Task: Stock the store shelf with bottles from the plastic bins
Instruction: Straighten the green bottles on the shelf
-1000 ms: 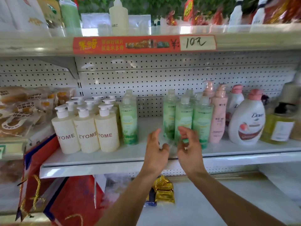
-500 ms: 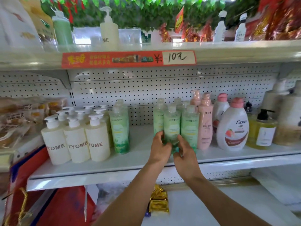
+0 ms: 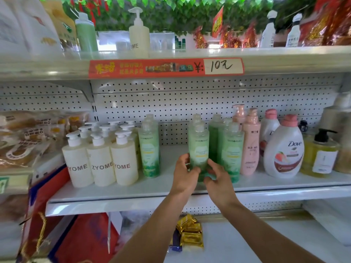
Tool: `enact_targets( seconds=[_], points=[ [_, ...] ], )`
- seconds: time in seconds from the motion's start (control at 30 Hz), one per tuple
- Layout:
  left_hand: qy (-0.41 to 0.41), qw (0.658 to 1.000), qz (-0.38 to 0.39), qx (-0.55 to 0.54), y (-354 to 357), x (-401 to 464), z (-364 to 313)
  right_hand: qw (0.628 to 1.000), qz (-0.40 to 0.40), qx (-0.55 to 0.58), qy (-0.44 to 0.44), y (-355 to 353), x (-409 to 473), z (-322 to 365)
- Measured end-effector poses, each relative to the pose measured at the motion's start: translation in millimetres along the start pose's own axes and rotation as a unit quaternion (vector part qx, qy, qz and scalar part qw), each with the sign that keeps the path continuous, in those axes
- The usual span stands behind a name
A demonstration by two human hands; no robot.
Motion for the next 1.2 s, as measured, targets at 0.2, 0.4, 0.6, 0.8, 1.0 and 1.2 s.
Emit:
enact_targets(
  seconds=[0.2, 0.4, 0.6, 0.8, 1.0, 1.2],
  points=[
    [0.024, 0.999, -0.019, 0.013, -20, -6, 6, 0.999, 0.040, 0.005, 0.012, 11, -4, 0],
    [0.037, 0.997, -0.018, 0.070, -39, -10, 19, 0.996, 0.084, 0.026, 0.020, 30, -1, 1],
    [0.023, 0.999, -0.017, 0.038, -45, -6, 25, 0.992, 0.118, 0.030, 0.028, 43, 11, -3],
    [-0.031, 0.998, 0.011, 0.046, -45, 12, 27, 0.987, 0.146, 0.007, 0.058, 60, 34, -13],
    [-0.081, 0.997, 0.021, 0.002, -39, 33, 29, 0.983, 0.116, 0.081, 0.120, 72, 61, -20],
    [-0.096, 0.994, -0.031, -0.052, -31, 59, 36, 0.964, 0.080, 0.169, 0.191, 85, 78, -31]
  ],
)
Point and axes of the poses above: each hand's wrist, its own x-axis towards the middle knuckle, its own y-axis out of the palm, z = x × y, the point moved 5 cm from there along x, towards the middle knuckle, and after that the axes turned 7 degrees about x, right-handed, at the moved point
